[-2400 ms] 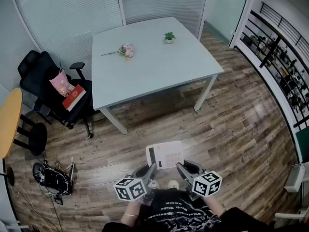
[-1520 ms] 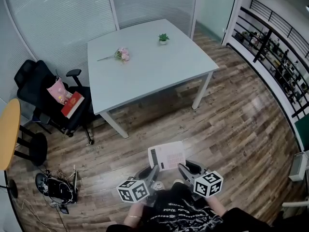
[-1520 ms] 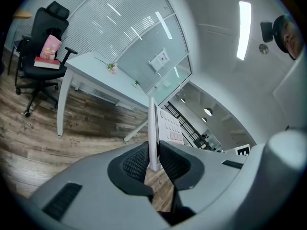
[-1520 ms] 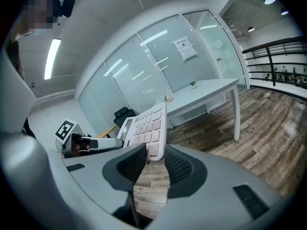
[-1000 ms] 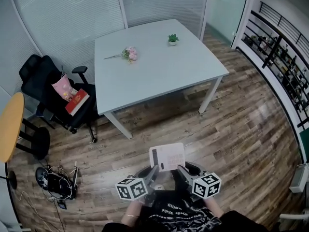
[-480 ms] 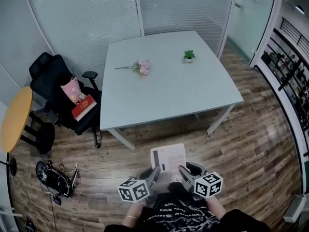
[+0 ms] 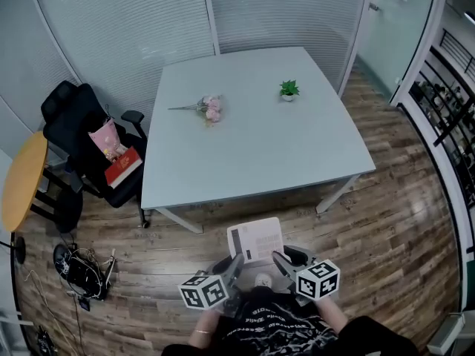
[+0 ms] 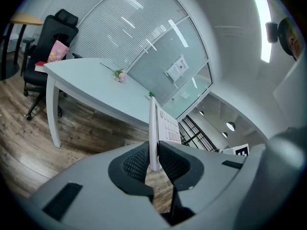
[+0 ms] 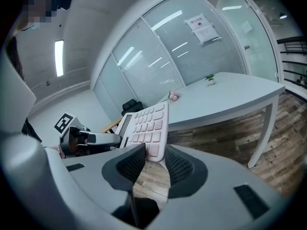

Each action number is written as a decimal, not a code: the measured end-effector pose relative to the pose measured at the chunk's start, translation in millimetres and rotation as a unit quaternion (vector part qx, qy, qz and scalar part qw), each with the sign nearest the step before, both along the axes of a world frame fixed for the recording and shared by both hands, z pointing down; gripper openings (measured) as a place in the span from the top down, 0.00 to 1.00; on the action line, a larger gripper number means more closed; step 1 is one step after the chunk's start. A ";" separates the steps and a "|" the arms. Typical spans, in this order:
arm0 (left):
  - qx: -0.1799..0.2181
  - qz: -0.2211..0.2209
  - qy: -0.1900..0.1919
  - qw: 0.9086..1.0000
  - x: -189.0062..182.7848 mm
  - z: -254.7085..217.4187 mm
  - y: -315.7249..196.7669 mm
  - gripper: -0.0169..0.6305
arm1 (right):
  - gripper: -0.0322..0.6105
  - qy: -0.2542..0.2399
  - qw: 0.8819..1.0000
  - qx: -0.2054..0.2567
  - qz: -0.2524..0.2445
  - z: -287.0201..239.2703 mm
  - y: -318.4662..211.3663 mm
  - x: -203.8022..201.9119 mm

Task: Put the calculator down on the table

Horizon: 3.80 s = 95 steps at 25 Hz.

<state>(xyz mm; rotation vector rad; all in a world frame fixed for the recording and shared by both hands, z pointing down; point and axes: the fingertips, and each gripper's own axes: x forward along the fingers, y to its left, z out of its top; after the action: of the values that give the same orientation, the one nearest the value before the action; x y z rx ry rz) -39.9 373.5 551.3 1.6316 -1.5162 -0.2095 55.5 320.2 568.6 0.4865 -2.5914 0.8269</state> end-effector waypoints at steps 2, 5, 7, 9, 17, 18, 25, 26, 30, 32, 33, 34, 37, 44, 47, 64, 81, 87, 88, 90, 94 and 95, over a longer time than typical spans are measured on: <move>-0.003 0.000 0.002 1.000 1.5 1.7 -9.9 0.87 | 0.74 0.002 1.000 -0.001 0.001 0.6 -9.8 1.6; -0.007 0.010 -0.002 1.000 1.9 0.8 -25.3 0.87 | 0.74 0.003 1.000 -0.006 0.011 1.8 -22.3 3.1; -0.010 0.020 -0.006 1.000 0.1 0.9 -36.6 0.87 | 0.74 0.004 1.000 -0.010 0.019 3.5 -31.5 2.2; -0.011 0.030 -0.007 0.999 -2.6 2.4 -47.8 0.87 | 0.74 0.006 0.999 -0.013 0.031 5.4 -40.6 0.2; -0.017 0.106 -0.011 0.994 -26.4 6.6 -122.8 0.87 | 0.74 0.005 0.995 -0.023 0.101 11.0 -100.8 -18.6; -0.017 0.118 -0.013 0.993 -31.3 5.0 -135.6 0.87 | 0.74 0.005 0.994 -0.024 0.111 9.6 -111.0 -22.8; -0.010 0.186 -0.026 0.982 -81.2 -0.9 -220.7 0.87 | 0.74 0.005 0.984 -0.024 0.178 6.4 -180.7 -70.3; -0.010 0.193 -0.026 0.981 -87.7 -0.6 -231.0 0.87 | 0.74 0.008 0.983 -0.023 0.183 6.3 -189.6 -76.7; -0.015 0.223 -0.023 0.974 -108.8 -2.3 -261.6 0.87 | 0.73 0.017 0.978 -0.024 0.205 3.1 -216.1 -98.1; -0.018 0.244 -0.027 0.969 -118.8 -2.4 -272.8 0.87 | 0.73 0.018 0.976 -0.024 0.216 3.3 -223.3 -107.7; -0.017 0.253 -0.029 0.967 -124.6 -2.1 -279.2 0.87 | 0.73 0.017 0.975 -0.023 0.221 3.7 -227.6 -113.3; -0.016 0.260 -0.031 0.965 -130.2 -1.5 -285.2 0.87 | 0.73 0.017 0.974 -0.021 0.227 4.3 -231.8 -118.7; -0.019 0.274 -0.034 0.961 -140.9 2.4 -297.5 0.87 | 0.73 0.019 0.969 -0.021 0.247 7.0 -239.6 -129.1; -0.024 0.303 -0.026 0.952 -136.1 -4.5 -320.0 0.87 | 0.73 0.022 0.959 -0.024 0.283 0.6 -254.0 -124.7; -0.019 0.306 -0.023 0.951 -126.6 -10.5 -333.8 0.87 | 0.73 0.026 0.956 -0.019 0.291 -6.0 -267.7 -114.8; -0.026 0.308 -0.025 0.951 -55.1 -22.2 -458.2 0.85 | 0.73 0.034 0.948 -0.022 0.316 -23.2 -383.3 -40.4; -0.076 0.316 -0.051 0.944 -9.7 22.9 -573.5 0.84 | 0.74 0.048 0.943 -0.081 0.318 22.1 -493.6 4.0; -0.111 0.310 -0.040 0.944 3.9 51.3 -605.4 0.83 | 0.74 0.073 0.940 -0.105 0.315 44.9 -526.7 19.7; -0.115 0.306 -0.038 0.944 5.5 55.3 -610.8 0.83 | 0.74 0.076 0.940 -0.108 0.314 47.5 -532.5 21.6; -0.127 0.295 -0.036 0.946 7.6 64.7 -619.1 0.82 | 0.74 0.080 0.939 -0.115 0.313 51.5 -541.6 24.6; -0.147 0.277 -0.049 0.948 10.1 79.2 -629.7 0.81 | 0.74 0.096 0.936 -0.124 0.315 56.3 -555.0 31.8; -0.147 0.275 -0.052 0.949 11.1 80.2 -634.2 0.81 | 0.74 0.099 0.937 -0.123 0.313 57.7 -559.4 32.5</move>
<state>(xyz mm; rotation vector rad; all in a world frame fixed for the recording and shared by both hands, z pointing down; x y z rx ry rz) -28.8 -260.7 631.6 1.7636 -1.0467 0.3963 88.0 -239.3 626.3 1.2781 -2.1114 1.2056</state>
